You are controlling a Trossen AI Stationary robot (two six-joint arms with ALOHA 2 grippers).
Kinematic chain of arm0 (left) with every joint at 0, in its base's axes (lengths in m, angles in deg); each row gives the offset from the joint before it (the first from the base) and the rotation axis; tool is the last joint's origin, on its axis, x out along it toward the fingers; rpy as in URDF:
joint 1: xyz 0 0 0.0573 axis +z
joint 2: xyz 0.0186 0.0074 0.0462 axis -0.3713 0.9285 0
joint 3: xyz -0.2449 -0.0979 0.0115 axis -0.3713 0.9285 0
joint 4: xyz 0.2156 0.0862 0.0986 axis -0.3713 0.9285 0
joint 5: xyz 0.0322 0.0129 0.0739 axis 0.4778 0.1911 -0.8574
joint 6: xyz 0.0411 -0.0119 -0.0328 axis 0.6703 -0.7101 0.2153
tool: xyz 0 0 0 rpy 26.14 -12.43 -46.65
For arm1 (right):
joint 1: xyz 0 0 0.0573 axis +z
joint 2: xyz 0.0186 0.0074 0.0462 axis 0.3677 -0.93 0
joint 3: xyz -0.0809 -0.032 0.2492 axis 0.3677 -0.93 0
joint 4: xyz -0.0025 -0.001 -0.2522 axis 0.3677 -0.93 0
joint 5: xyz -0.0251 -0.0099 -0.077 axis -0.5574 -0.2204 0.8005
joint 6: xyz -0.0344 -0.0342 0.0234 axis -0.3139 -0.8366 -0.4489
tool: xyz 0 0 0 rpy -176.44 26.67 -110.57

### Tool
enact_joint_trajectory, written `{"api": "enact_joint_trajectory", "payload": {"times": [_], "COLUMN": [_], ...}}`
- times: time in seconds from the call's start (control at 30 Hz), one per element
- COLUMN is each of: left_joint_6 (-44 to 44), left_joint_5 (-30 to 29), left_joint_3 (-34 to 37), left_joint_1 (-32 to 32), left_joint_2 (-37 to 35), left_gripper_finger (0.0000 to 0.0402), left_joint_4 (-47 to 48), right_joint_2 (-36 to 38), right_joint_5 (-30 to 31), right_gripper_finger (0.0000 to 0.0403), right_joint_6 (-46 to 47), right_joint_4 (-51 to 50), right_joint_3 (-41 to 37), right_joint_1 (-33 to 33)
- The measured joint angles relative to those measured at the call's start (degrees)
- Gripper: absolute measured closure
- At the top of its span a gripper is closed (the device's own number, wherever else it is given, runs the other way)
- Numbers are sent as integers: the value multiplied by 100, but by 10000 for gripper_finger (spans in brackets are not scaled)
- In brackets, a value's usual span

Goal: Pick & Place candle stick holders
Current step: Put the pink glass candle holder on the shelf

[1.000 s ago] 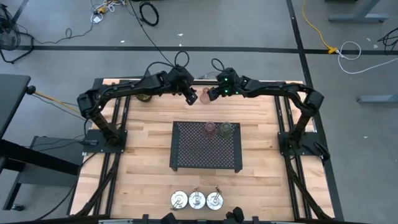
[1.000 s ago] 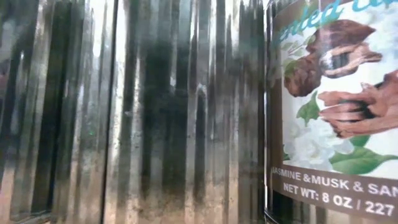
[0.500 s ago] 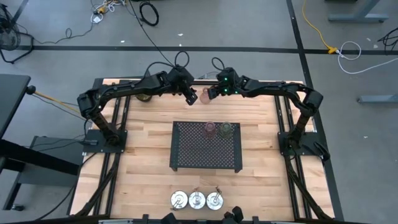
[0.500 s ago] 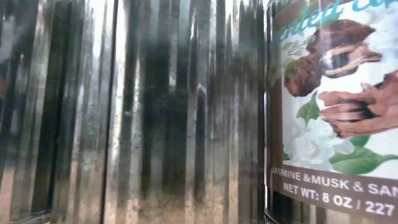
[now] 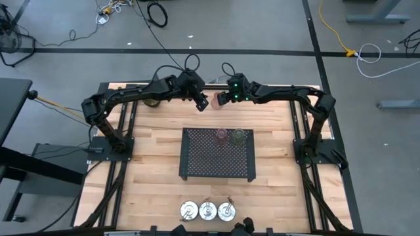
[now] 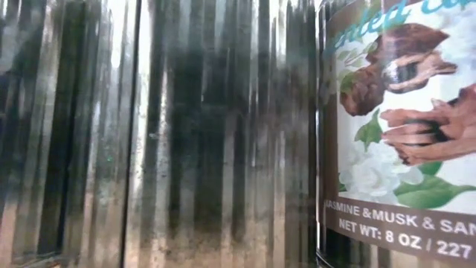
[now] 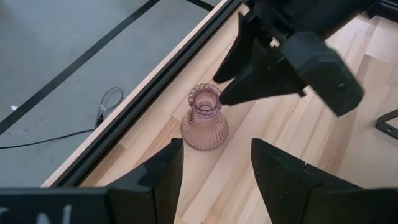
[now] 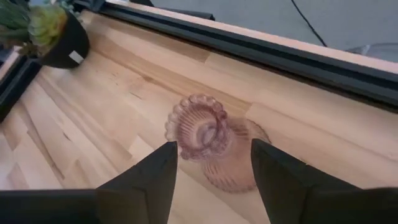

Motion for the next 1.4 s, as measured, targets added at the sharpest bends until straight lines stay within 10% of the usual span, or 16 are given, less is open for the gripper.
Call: {"api": "enact_joint_trajectory", "payload": {"times": [1.1, 1.4], "left_joint_6": [7, 11], "left_joint_5": [0, 0], "left_joint_3": [0, 0], "left_joint_1": [-2, -2], "left_joint_2": [0, 0], "left_gripper_finger": [209, 209], "left_joint_4": [-2, -1], "right_joint_2": [-400, -440], "right_joint_5": [-76, 105], "right_gripper_finger": [268, 369], "right_joint_6": [339, -247], "right_joint_4": [542, -423], "right_joint_3": [17, 703], "right_joint_1": [16, 44]}}
